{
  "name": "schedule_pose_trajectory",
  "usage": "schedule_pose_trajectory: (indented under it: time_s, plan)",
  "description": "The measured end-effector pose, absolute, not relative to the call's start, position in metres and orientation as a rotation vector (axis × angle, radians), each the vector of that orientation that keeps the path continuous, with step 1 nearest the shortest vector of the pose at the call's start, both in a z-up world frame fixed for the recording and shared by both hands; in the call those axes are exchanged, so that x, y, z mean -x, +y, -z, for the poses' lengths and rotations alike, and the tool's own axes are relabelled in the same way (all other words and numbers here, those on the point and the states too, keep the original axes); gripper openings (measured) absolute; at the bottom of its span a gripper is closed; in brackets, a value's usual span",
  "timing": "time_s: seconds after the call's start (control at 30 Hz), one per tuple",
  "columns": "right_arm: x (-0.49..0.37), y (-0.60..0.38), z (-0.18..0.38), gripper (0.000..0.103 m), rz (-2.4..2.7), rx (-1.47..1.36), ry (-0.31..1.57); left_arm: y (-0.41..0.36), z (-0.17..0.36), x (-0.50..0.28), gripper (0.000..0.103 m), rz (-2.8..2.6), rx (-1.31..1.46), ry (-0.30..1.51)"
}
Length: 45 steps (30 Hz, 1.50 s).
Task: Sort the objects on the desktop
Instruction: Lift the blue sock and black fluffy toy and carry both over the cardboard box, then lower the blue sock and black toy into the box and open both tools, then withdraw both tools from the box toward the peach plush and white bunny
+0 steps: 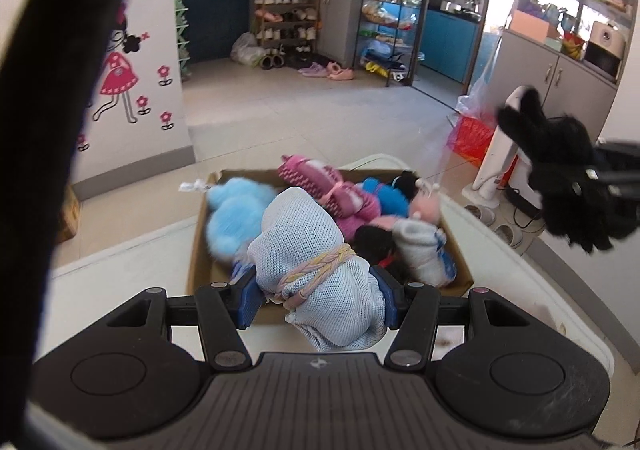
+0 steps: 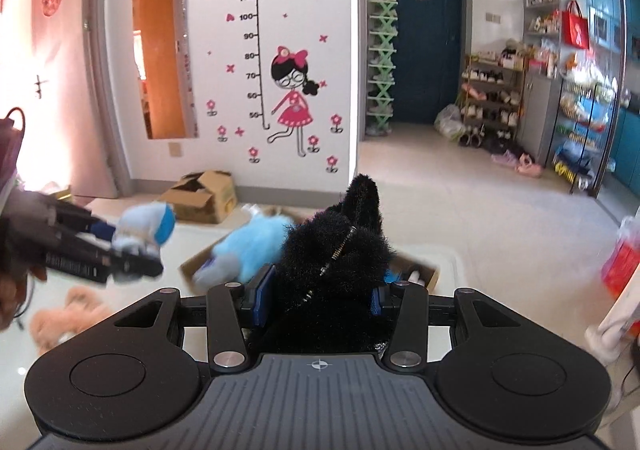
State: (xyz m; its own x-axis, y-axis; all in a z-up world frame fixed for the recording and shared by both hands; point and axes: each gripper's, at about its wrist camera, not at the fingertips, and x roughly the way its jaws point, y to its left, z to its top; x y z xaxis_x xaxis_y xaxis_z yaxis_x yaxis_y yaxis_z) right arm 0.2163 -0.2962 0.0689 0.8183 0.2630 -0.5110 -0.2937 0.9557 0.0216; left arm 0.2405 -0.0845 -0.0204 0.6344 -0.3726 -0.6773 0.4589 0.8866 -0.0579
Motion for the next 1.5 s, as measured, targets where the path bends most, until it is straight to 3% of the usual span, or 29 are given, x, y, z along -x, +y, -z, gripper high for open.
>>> schedule_pose_trajectory:
  time_s: [0.33, 1.07, 1.13, 1.23, 1.33, 1.5]
  plan:
    - [-0.301, -0.282, -0.066, 0.051, -0.325, 0.141, 0.584, -0.108, 0.049, -0.287, 0.053, 0.474, -0.155, 0.752]
    - [-0.412, -0.249, 0.032, 0.054, -0.298, 0.372, 0.769, -0.134, 0.119, -0.336, 0.054, 0.445, -0.273, 0.782]
    - [-0.416, -0.248, 0.04, 0.056, -0.281, 0.387, 0.785, -0.134, 0.121, -0.338, 0.058, 0.44, -0.271, 0.78]
    - [-0.416, -0.25, 0.044, 0.074, -0.277, 0.378, 0.787, -0.131, 0.118, -0.333, 0.069, 0.453, -0.268, 0.77]
    - [-0.412, -0.253, 0.041, 0.075, -0.276, 0.365, 0.773, -0.127, 0.113, -0.326, 0.082, 0.453, -0.257, 0.767]
    - [-0.402, -0.259, 0.024, 0.076, -0.274, 0.352, 0.751, -0.12, 0.098, -0.307, 0.089, 0.463, -0.233, 0.762]
